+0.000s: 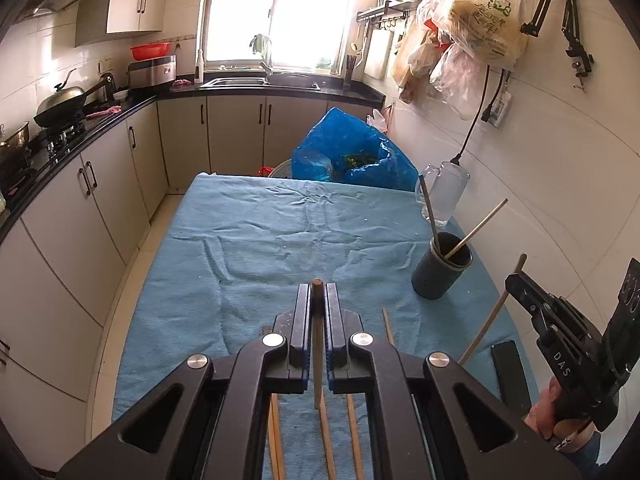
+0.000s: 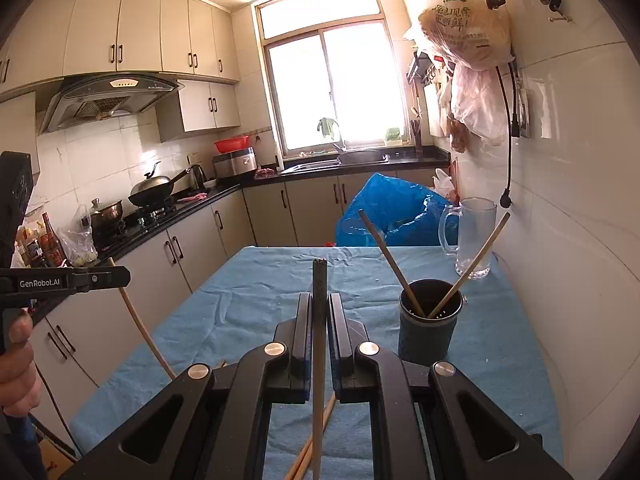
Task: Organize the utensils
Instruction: 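Lift the chopsticks with both tools and carry them over the black cup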
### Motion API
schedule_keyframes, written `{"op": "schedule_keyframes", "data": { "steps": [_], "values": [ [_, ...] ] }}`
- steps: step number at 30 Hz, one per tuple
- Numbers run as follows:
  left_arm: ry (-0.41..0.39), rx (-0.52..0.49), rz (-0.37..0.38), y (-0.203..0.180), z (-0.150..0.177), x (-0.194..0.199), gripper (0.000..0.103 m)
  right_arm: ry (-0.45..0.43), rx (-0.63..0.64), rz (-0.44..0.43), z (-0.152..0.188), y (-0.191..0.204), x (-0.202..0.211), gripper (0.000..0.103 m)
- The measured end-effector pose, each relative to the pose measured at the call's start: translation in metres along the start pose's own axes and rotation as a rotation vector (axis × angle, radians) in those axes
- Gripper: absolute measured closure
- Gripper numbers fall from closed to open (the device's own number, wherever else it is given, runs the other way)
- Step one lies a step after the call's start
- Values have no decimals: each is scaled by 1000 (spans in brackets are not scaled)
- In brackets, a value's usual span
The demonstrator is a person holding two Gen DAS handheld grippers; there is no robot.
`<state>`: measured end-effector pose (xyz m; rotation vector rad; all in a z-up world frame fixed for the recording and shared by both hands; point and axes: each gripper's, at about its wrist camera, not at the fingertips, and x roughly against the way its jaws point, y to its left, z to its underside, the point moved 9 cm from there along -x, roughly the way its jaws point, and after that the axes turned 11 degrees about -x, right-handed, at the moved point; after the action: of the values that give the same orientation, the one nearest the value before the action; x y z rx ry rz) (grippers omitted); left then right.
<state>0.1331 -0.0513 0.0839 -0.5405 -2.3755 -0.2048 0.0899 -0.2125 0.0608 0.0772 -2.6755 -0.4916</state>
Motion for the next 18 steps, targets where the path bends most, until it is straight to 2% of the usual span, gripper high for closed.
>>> {"op": "schedule_keyframes", "data": {
  "steps": [9,18],
  "values": [
    [0,-16,15,-13,-6,0,98,-7,-16,-4,-3,-8,4,95],
    [-25,-73,47,-48,-38,2,98,-66,-33,5,-38,-24,21,95]
  ]
}}
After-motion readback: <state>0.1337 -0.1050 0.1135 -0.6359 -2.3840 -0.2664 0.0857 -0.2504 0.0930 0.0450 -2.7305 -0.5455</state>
